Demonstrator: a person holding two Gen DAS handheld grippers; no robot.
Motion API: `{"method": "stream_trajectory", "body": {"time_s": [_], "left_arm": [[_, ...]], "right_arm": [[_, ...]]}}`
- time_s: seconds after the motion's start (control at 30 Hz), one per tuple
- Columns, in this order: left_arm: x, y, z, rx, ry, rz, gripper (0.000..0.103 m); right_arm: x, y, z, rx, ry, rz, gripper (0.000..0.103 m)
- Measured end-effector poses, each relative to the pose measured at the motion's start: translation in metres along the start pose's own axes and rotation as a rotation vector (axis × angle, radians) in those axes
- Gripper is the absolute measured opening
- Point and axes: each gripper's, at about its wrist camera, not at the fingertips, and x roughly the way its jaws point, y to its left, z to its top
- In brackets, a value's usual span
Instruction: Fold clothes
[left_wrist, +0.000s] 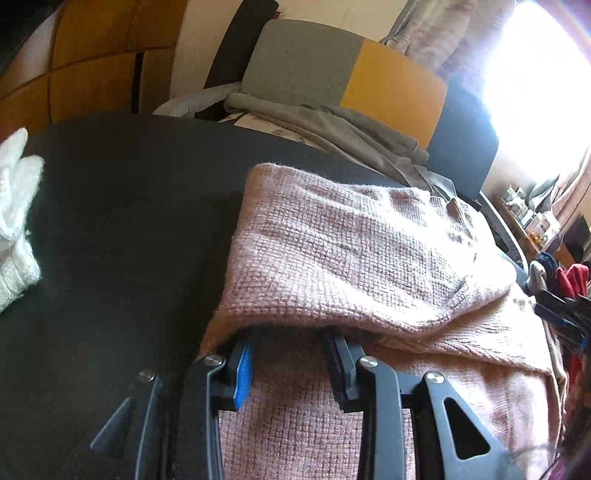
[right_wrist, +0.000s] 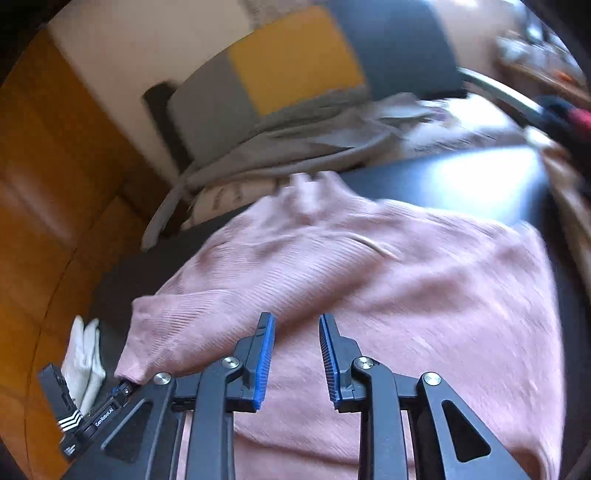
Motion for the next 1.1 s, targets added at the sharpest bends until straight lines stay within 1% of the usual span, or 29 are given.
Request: {"method": "stream_trajectory", "body": {"time_s": [0.07,0.2,0.23,0.27,0.3,0.33,0.37,0.6,0.63,0.67,0.7,0.73,0.8,0.97,1.1], "left_arm": [[0.000,0.002,0.000,0.007,-0.002,0.007,0.033],[-0.003,0.003,-0.001,0.017,-0.003,0.018,0.033],[-0.003,0.002,-0.001,0.018,-0.004,0.020,0.033],[-0.003,0.002,-0.001,0.019,-0.004,0.021,0.033],[-0.005,0.001,-0.002,0.018,-0.004,0.021,0.033],[-0.005,0.002,-0.002,0.016,-0.004,0.018,0.033],[-0.004,0.002,-0.002,0.014,-0.005,0.015,0.033],[-0.007,0.010,-0.004,-0.020,-0.011,-0.025,0.033],[-0.008,0.010,-0.004,-0.025,-0.012,-0.030,0.033],[-0.009,0.011,-0.005,-0.031,-0.013,-0.036,0.033],[-0.009,0.012,-0.006,-0.034,-0.014,-0.039,0.033],[-0.010,0.012,-0.007,-0.038,-0.015,-0.042,0.033],[-0.010,0.013,-0.008,-0.043,-0.017,-0.045,0.033],[-0.011,0.009,-0.009,-0.028,-0.017,-0.023,0.033],[-0.011,0.004,-0.009,-0.007,-0.013,0.002,0.033]], "right_arm": [[-0.012,-0.005,-0.007,0.030,-0.015,0.007,0.029],[-0.010,0.028,0.010,-0.027,0.025,0.049,0.029],[-0.005,0.036,0.016,-0.041,0.048,0.038,0.029],[0.002,0.045,0.023,-0.054,0.075,0.018,0.039],[0.008,0.053,0.031,-0.067,0.101,-0.001,0.063],[0.019,0.056,0.035,-0.068,0.136,-0.033,0.076],[0.033,0.057,0.039,-0.064,0.173,-0.071,0.083],[0.126,0.062,0.064,-0.039,0.432,-0.331,0.083],[0.139,0.063,0.067,-0.035,0.469,-0.369,0.082],[0.144,0.067,0.066,-0.080,0.461,-0.407,0.071],[0.144,0.071,0.062,-0.129,0.436,-0.444,0.052],[0.141,0.072,0.060,-0.138,0.413,-0.444,0.045],[0.132,0.068,0.059,-0.118,0.371,-0.401,0.010],[0.103,0.055,0.055,-0.074,0.291,-0.290,0.010],[0.068,0.051,0.053,-0.057,0.182,-0.160,0.010]]}}
